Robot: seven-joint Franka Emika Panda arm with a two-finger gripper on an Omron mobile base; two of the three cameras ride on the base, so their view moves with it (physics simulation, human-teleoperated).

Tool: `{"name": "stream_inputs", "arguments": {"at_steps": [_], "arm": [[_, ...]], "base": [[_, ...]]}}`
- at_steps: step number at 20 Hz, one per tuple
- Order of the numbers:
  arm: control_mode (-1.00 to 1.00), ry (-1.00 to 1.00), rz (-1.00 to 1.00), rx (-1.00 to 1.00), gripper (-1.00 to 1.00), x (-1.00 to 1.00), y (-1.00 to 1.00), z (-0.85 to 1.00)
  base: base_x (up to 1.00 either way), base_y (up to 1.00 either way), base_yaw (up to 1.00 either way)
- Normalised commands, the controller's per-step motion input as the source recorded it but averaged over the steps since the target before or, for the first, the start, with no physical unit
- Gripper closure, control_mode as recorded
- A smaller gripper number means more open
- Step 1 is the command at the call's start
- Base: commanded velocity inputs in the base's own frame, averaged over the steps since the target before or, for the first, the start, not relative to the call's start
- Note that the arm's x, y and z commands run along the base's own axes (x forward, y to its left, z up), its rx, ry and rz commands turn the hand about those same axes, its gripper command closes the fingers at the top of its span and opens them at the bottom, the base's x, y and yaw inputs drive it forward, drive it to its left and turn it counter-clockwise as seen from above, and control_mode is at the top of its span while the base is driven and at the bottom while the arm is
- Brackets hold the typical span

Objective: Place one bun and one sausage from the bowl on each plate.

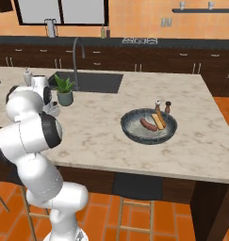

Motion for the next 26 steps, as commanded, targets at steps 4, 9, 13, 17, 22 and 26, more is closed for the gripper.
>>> {"name": "stream_inputs", "arguments": {"at_steps": [4, 9, 13, 17, 22, 26], "arm": [[-1.00, 0.00, -0.18, 0.00, 1.00, 0.26, 0.08, -0.16], [-1.00, 0.00, -0.07, 0.00, 1.00, 0.50, 0.34, -0.42], [-1.00, 0.00, -0.06, 0.00, 1.00, 0.09, 0.35, -0.55], [-1.00, 0.00, -0.05, 0.00, 1.00, 0.00, 0.19, -0.67], [-1.00, 0.00, -0.13, 0.00, 1.00, 0.03, -0.02, -0.26], [-1.00, 0.00, -0.09, 0.00, 1.00, 0.19, 0.00, -0.09]], "base": [[0.00, 0.00, 0.00], [0.00, 0.00, 0.00], [0.00, 0.00, 0.00], [0.00, 0.00, 0.00], [0.00, 0.00, 0.00], [0.00, 0.00, 0.00]]}}
